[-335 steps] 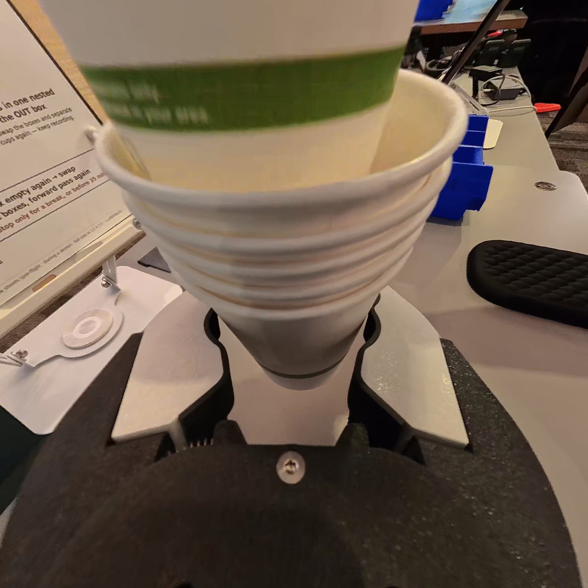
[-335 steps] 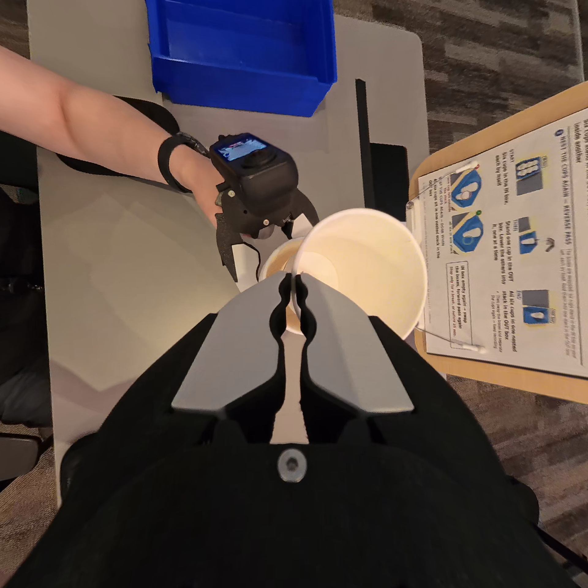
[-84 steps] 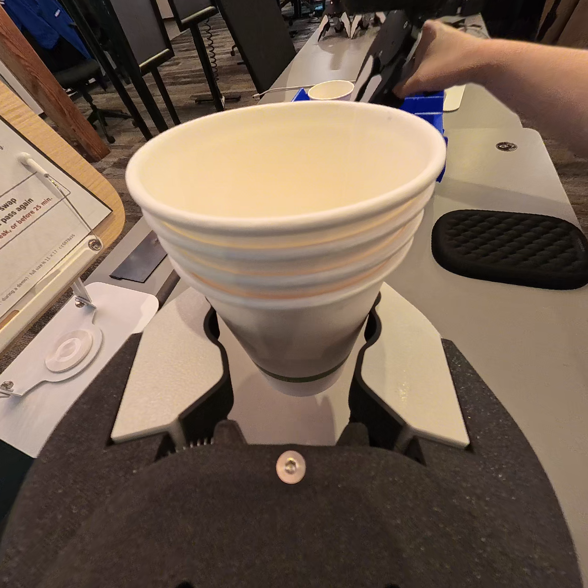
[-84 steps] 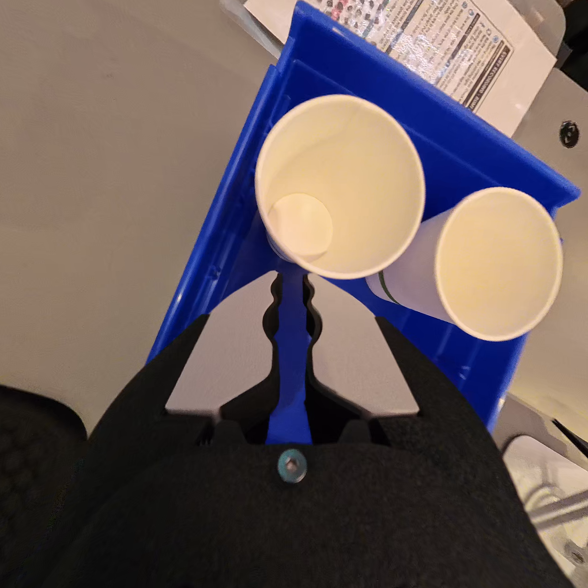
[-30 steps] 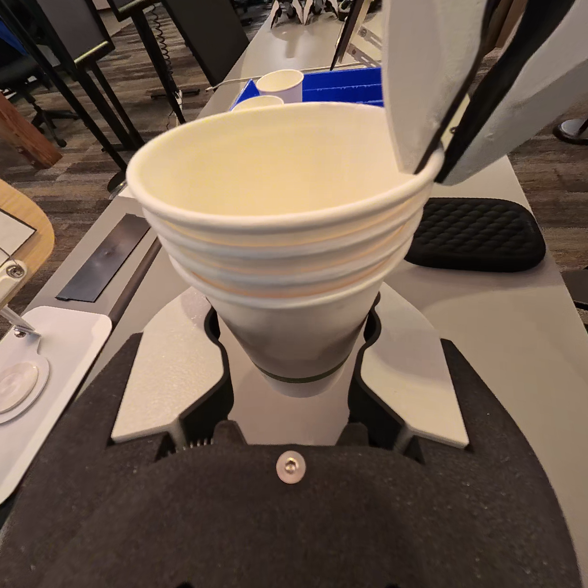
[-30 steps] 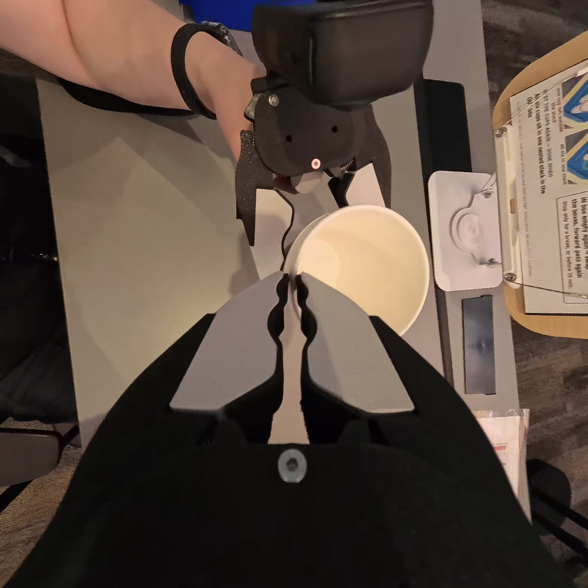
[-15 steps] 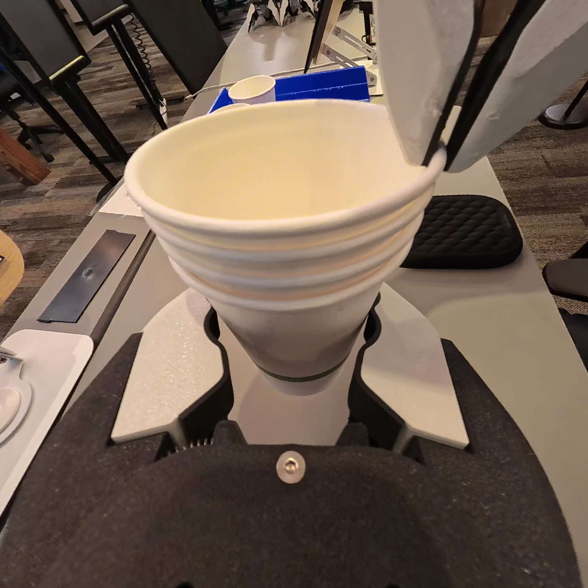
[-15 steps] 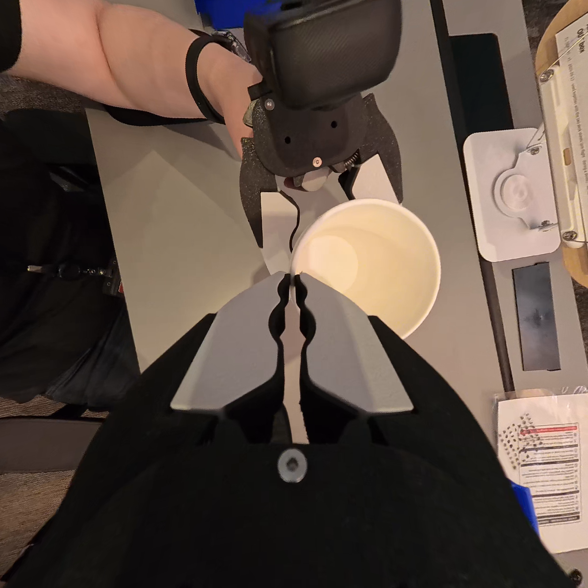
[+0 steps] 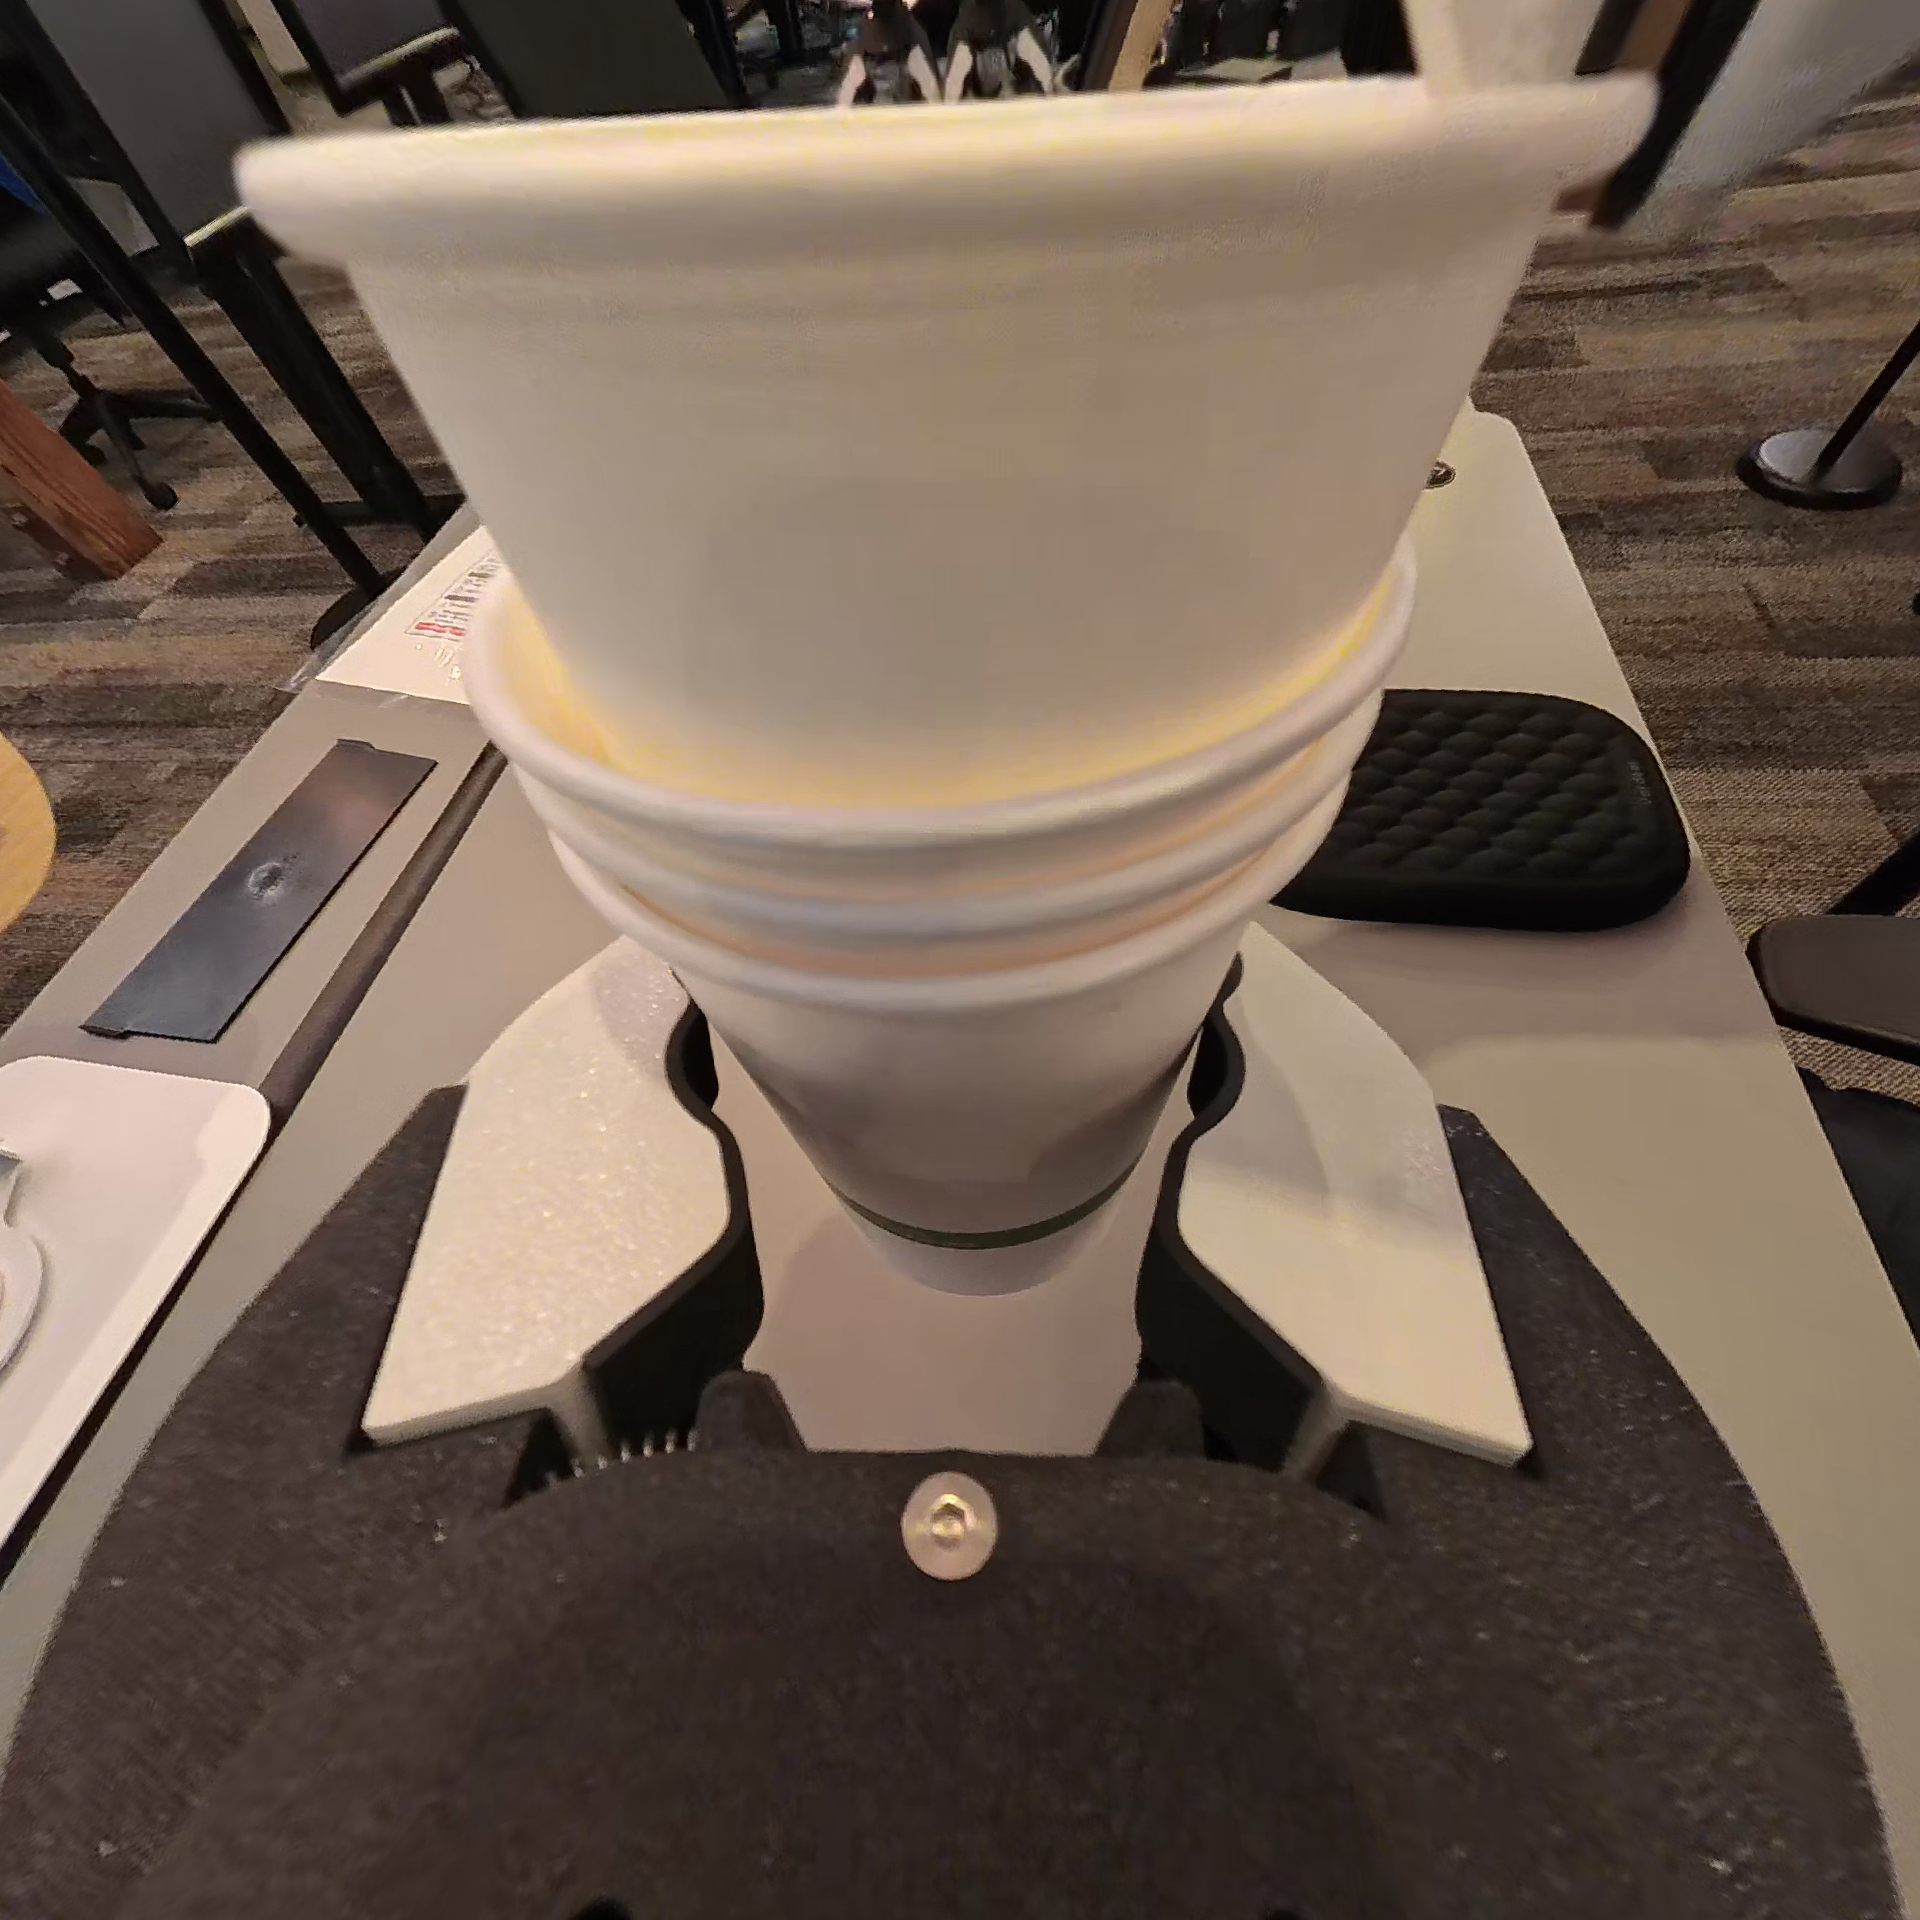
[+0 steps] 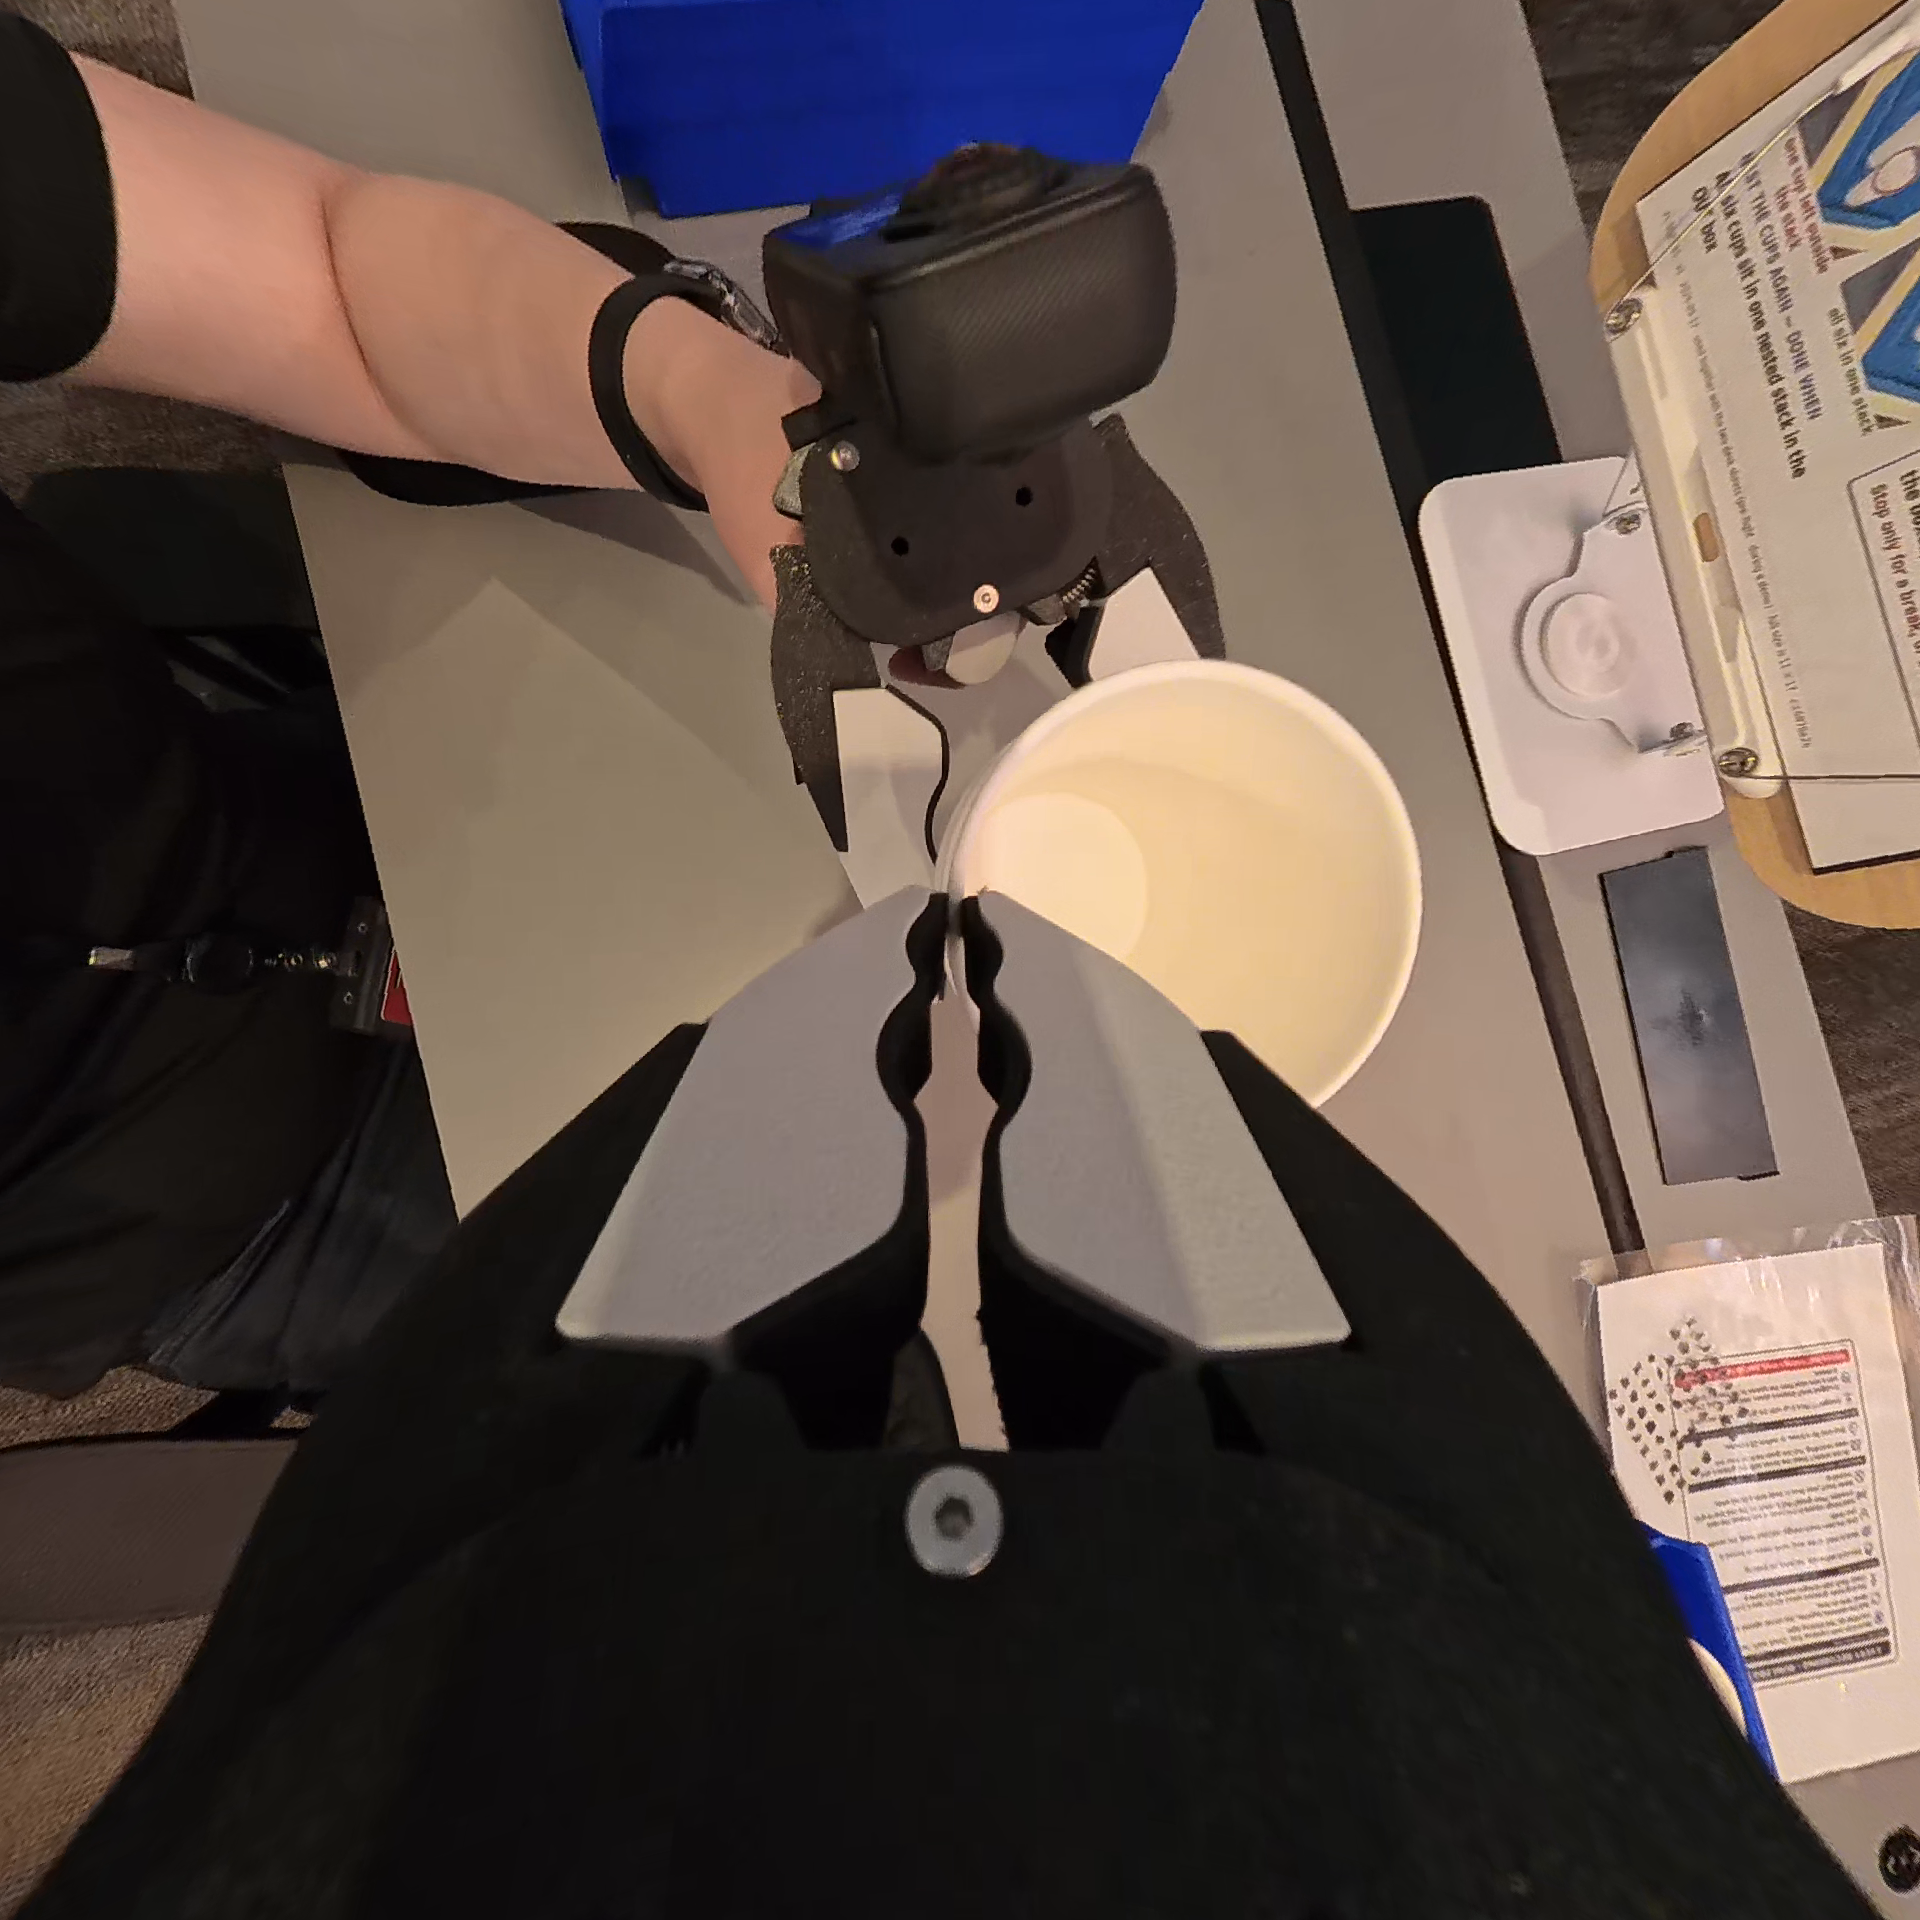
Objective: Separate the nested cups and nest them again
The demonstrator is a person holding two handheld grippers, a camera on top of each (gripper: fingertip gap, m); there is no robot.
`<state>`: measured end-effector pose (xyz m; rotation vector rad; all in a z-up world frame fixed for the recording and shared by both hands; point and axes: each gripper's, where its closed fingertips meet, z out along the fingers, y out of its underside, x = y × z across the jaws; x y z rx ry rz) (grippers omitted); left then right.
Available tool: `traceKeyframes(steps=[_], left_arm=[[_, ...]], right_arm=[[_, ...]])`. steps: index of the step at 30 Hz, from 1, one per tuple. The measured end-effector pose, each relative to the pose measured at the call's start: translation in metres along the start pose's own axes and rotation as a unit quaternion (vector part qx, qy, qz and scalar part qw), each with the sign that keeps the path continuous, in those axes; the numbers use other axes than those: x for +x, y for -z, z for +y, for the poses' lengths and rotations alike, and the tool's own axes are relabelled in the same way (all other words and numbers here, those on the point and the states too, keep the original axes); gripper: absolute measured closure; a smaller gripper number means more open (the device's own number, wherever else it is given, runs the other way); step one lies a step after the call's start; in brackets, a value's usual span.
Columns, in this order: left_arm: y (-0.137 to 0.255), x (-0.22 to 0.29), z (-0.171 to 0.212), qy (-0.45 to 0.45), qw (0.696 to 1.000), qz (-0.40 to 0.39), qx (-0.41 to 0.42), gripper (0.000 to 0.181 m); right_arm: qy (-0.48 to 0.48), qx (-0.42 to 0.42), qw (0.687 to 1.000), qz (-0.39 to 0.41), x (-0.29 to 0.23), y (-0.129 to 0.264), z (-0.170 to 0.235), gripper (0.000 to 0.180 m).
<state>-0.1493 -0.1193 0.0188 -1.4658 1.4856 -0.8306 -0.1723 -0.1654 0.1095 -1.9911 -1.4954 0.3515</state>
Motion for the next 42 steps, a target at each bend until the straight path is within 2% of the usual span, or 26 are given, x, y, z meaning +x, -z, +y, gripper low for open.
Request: traceKeyframes(steps=[11,21,33,38,42], left_arm=[[-0.003,-0.003,0.005,0.012,1.0,-0.001,-0.008,0.091],[-0.002,-0.002,0.003,0.01,1.0,0.001,-0.005,0.09],[-0.006,-0.007,0.012,0.016,1.0,-0.001,-0.018,0.09],[-0.01,-0.014,0.021,0.025,0.999,-0.004,-0.03,0.09],[-0.011,-0.015,0.023,0.027,0.999,-0.005,-0.032,0.09]], right_arm=[[-0.008,0.036,0.999,0.009,0.011,0.012,-0.006,0.177],[-0.027,0.089,0.995,0.027,0.026,0.052,-0.022,0.177],[-0.031,0.103,0.992,0.066,0.036,0.087,-0.021,0.177],[-0.059,0.091,0.986,0.127,0.057,0.133,0.004,0.177],[-0.125,0.033,0.967,0.221,0.093,0.174,0.072,0.177]])
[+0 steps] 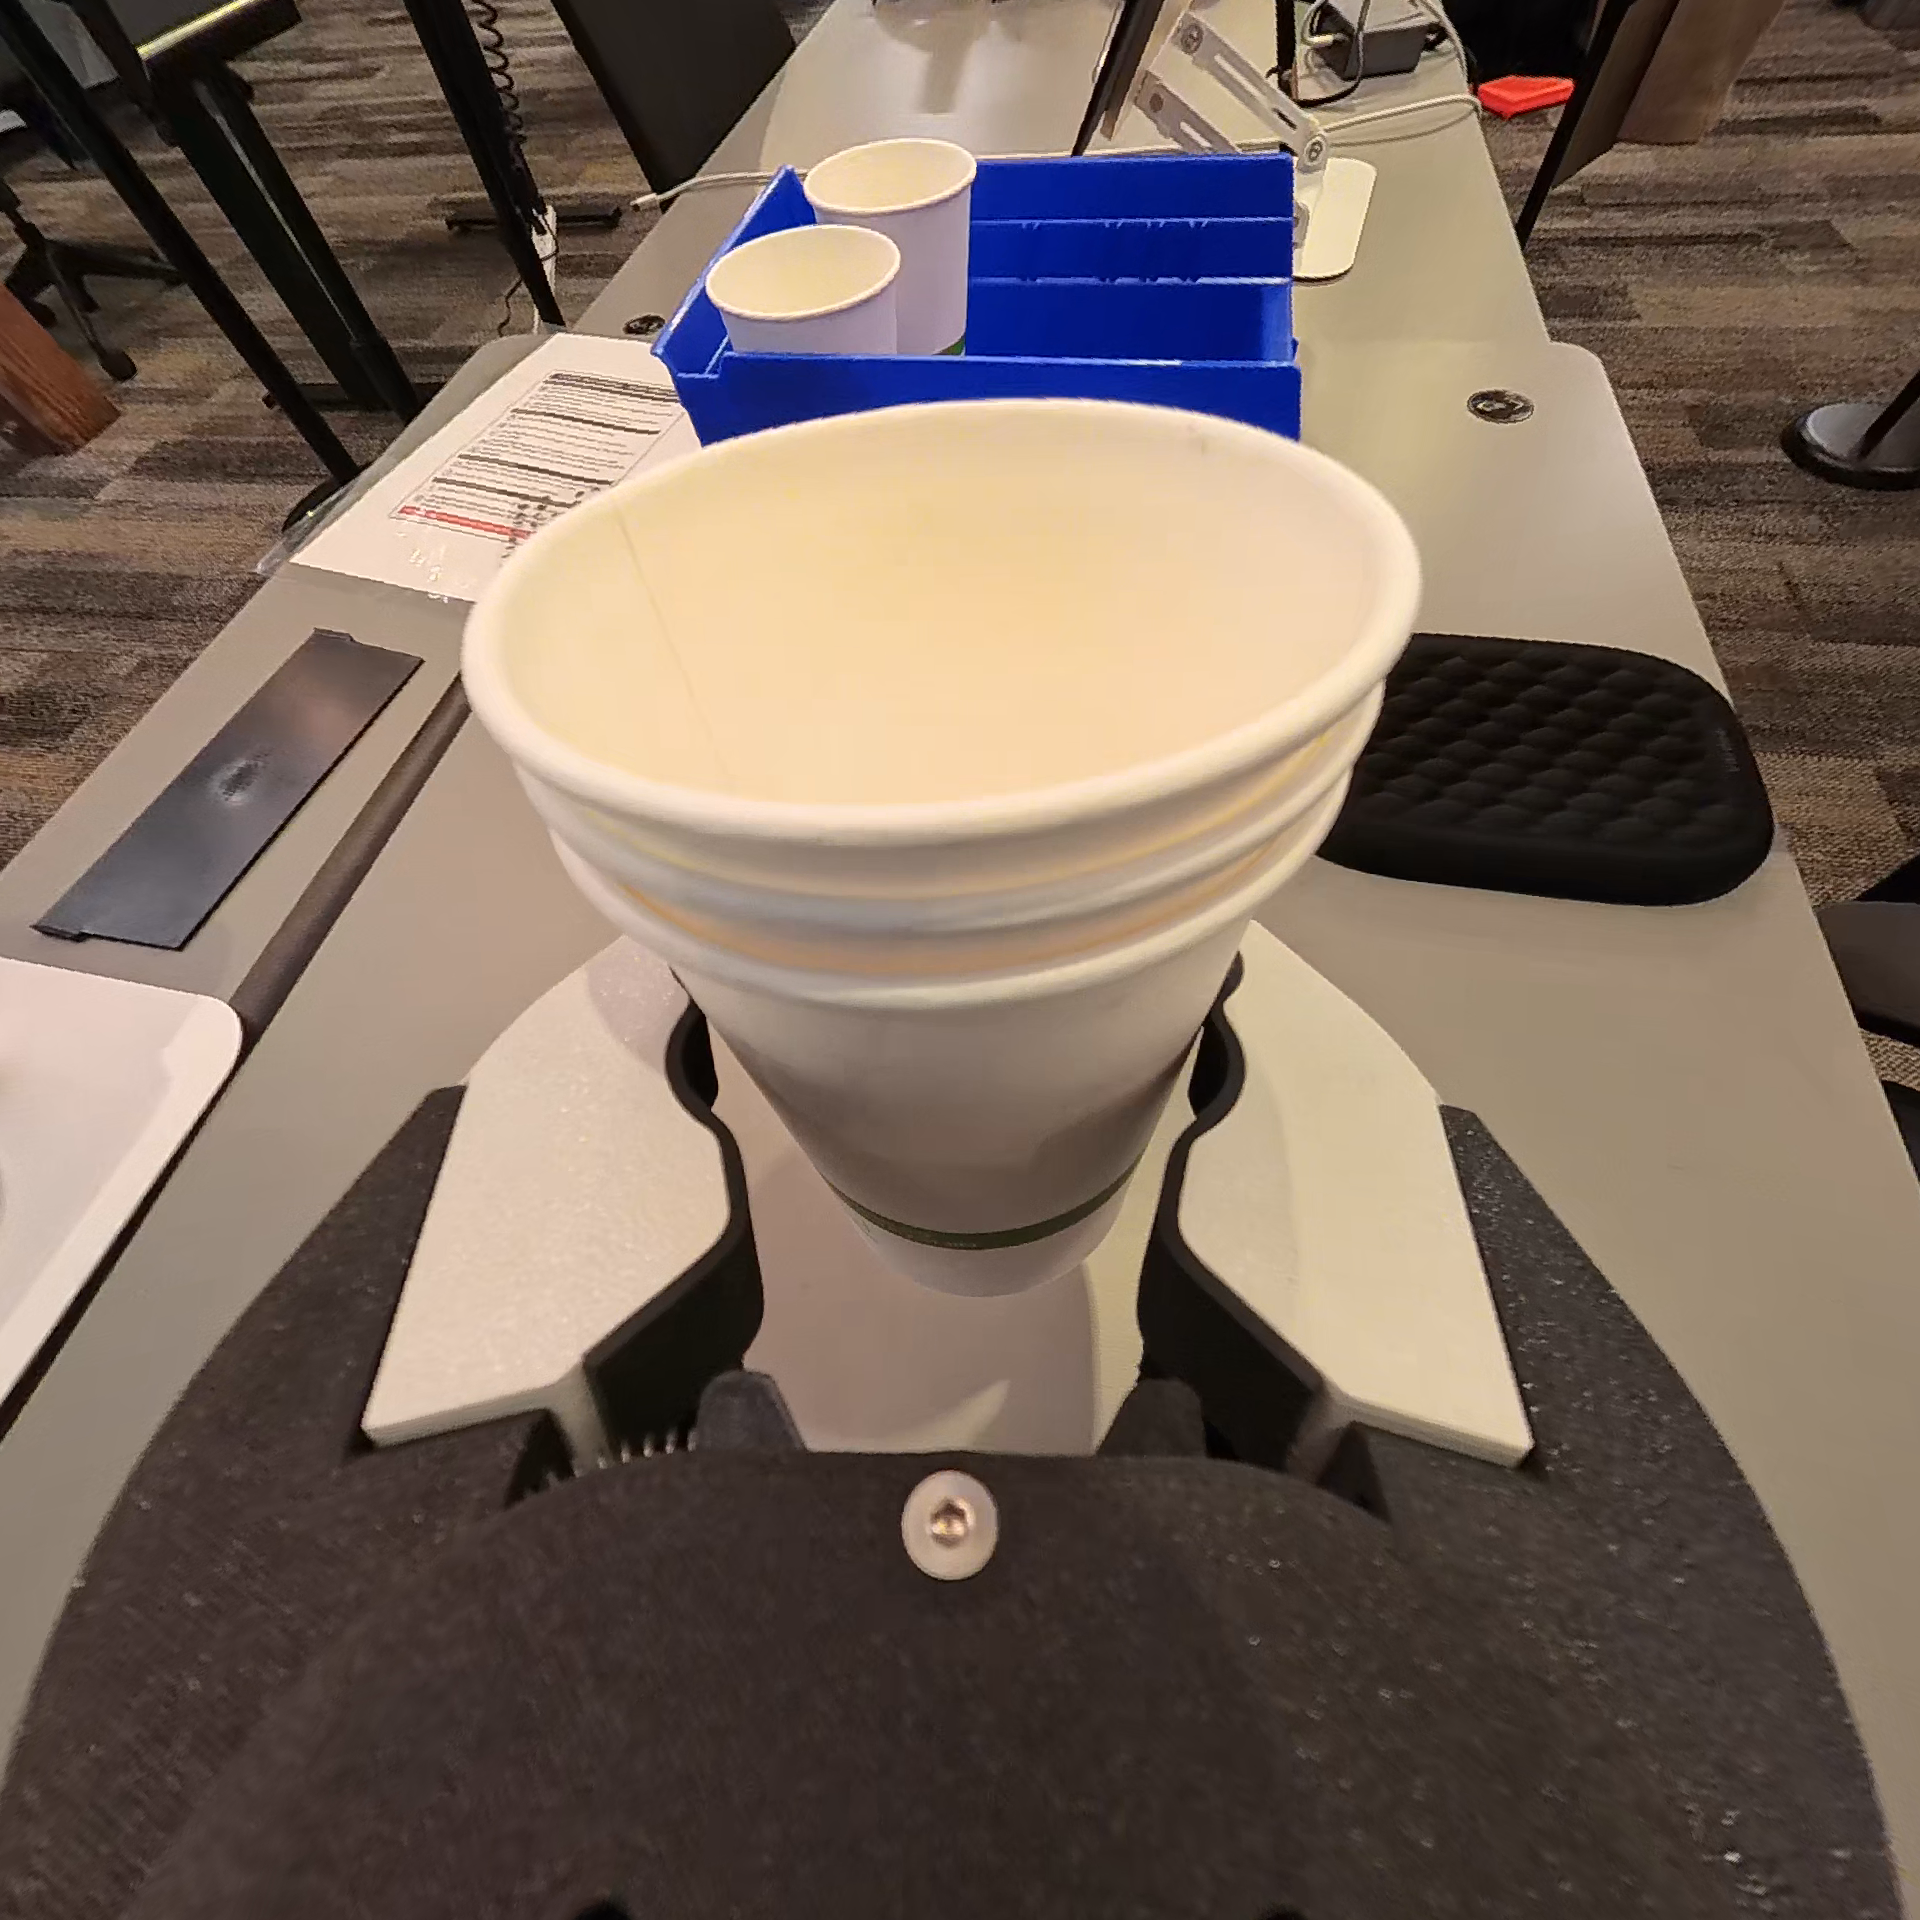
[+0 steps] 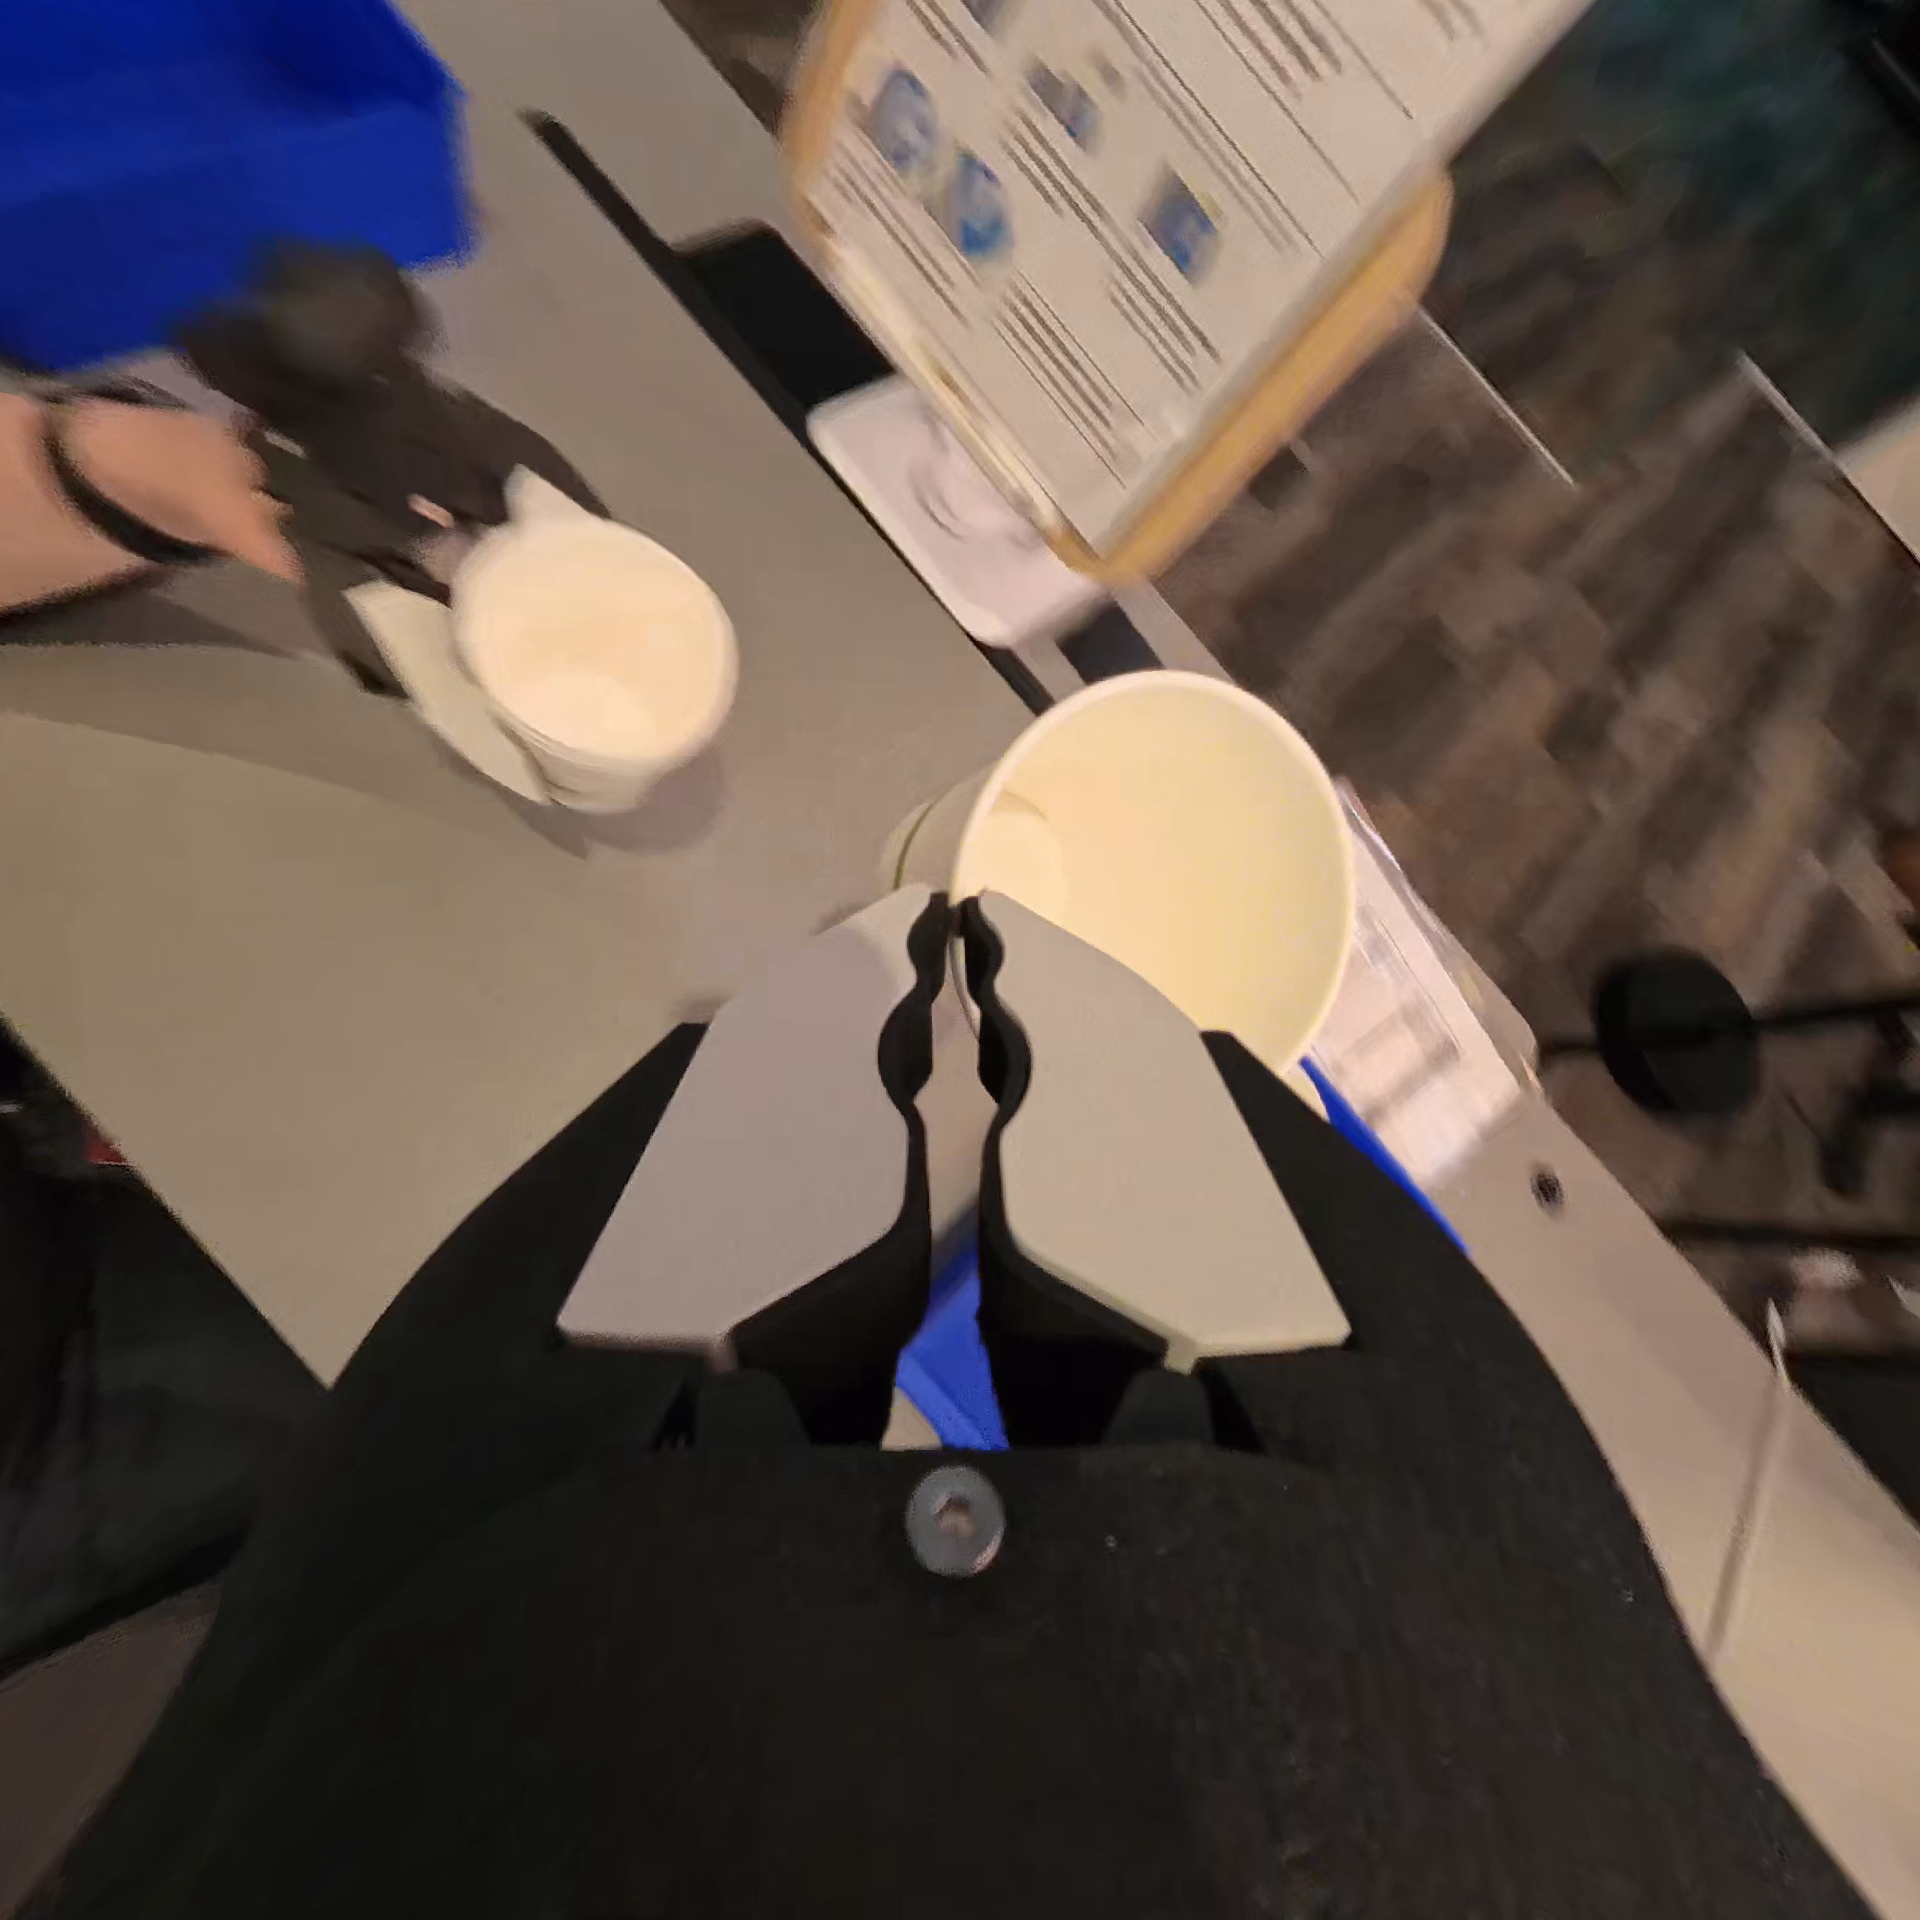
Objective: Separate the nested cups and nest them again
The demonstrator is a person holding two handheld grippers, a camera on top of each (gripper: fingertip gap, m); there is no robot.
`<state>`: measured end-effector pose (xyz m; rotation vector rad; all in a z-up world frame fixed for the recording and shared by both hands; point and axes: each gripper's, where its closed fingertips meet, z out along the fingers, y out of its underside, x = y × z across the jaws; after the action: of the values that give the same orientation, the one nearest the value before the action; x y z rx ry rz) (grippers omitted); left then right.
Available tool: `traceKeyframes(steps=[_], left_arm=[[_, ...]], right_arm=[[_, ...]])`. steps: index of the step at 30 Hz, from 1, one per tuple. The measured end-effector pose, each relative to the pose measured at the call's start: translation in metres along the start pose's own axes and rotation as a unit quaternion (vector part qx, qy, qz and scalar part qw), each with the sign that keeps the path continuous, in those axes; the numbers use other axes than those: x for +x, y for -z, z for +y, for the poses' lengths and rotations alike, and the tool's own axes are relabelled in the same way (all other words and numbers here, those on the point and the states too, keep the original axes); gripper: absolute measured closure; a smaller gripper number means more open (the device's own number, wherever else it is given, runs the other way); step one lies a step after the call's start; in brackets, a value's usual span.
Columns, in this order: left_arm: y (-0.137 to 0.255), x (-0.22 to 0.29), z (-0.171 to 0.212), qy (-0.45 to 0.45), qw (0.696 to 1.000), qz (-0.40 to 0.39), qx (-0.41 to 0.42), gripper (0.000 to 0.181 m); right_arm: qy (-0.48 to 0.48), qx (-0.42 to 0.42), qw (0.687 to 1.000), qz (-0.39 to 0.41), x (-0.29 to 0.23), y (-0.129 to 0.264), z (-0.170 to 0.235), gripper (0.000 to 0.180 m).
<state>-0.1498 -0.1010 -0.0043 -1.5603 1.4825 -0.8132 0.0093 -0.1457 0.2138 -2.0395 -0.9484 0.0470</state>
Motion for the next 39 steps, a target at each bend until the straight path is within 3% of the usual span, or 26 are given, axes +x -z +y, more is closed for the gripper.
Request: traceKeyframes(steps=[7,13,16,24,39], left_arm=[[0.003,0.002,-0.004,-0.008,1.0,-0.003,0.003,0.09],[0.005,0.003,-0.007,-0.013,1.0,-0.005,0.005,0.09],[0.006,0.003,-0.008,-0.015,1.0,-0.007,0.007,0.09],[0.008,0.002,-0.009,-0.017,1.0,-0.01,0.009,0.09],[0.008,0.002,-0.01,-0.021,1.0,-0.011,0.007,0.09]], right_arm=[[-0.146,-0.124,0.973,0.126,0.095,-0.004,0.153,0.177],[-0.222,-0.185,0.943,0.162,0.124,-0.038,0.254,0.177],[-0.229,-0.209,0.936,0.164,0.127,-0.056,0.286,0.177],[-0.23,-0.241,0.929,0.163,0.13,-0.086,0.325,0.177],[-0.212,-0.26,0.927,0.167,0.132,-0.1,0.337,0.177]])
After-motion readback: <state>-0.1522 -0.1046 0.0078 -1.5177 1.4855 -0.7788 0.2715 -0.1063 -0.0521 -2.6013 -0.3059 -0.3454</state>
